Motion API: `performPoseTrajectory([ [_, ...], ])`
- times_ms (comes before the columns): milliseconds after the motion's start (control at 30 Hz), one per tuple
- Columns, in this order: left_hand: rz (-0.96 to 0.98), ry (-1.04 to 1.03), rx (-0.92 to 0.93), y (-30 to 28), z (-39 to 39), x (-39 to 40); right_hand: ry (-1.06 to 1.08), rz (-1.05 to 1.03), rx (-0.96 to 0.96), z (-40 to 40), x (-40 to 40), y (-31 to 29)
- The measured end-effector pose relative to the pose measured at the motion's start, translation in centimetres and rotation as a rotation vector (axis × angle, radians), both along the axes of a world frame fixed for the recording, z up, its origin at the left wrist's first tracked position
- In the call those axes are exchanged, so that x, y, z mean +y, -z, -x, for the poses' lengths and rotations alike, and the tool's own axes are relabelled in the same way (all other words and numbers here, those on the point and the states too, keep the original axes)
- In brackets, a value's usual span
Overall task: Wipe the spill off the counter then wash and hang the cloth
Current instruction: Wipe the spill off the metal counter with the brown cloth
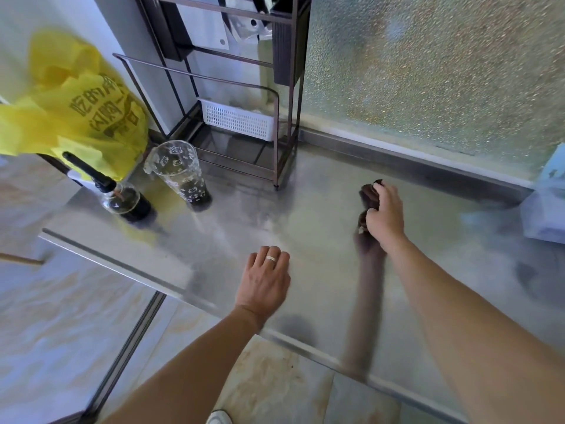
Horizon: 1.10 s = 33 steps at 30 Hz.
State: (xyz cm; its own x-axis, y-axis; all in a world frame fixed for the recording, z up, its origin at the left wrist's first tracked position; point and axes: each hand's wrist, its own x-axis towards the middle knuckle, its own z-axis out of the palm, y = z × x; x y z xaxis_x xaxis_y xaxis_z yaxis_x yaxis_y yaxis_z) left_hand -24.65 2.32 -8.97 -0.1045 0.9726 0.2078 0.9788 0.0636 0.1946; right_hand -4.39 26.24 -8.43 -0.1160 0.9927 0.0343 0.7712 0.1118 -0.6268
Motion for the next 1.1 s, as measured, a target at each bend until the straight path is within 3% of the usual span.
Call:
performPoseTrajectory([
  [167,-0.003,-0.022,-0.038,-0.2,0.1,0.0,-0.185,0.126,0.129,0.5,-3.9,-1.4],
  [367,0.047,-0.013,-0.049,-1.3,0.6,-0.6,-0.446,0.207,0.27,5.1,-15.0,-1.6],
  [600,0.074,0.185,0.155,-3.9,2.5,-2.1,-0.479,0.359,0.314,6.1,-22.3,-2.6],
  [767,0.123,0.295,0.203,-5.8,2.7,-3.0,-0.437,0.531,0.354,5.7,-25.8,-3.6],
  [1100,0.062,0.437,0.352,-8.5,2.4,-4.5,-0.605,0.893,-0.016,3.9,-27.4,-8.1],
])
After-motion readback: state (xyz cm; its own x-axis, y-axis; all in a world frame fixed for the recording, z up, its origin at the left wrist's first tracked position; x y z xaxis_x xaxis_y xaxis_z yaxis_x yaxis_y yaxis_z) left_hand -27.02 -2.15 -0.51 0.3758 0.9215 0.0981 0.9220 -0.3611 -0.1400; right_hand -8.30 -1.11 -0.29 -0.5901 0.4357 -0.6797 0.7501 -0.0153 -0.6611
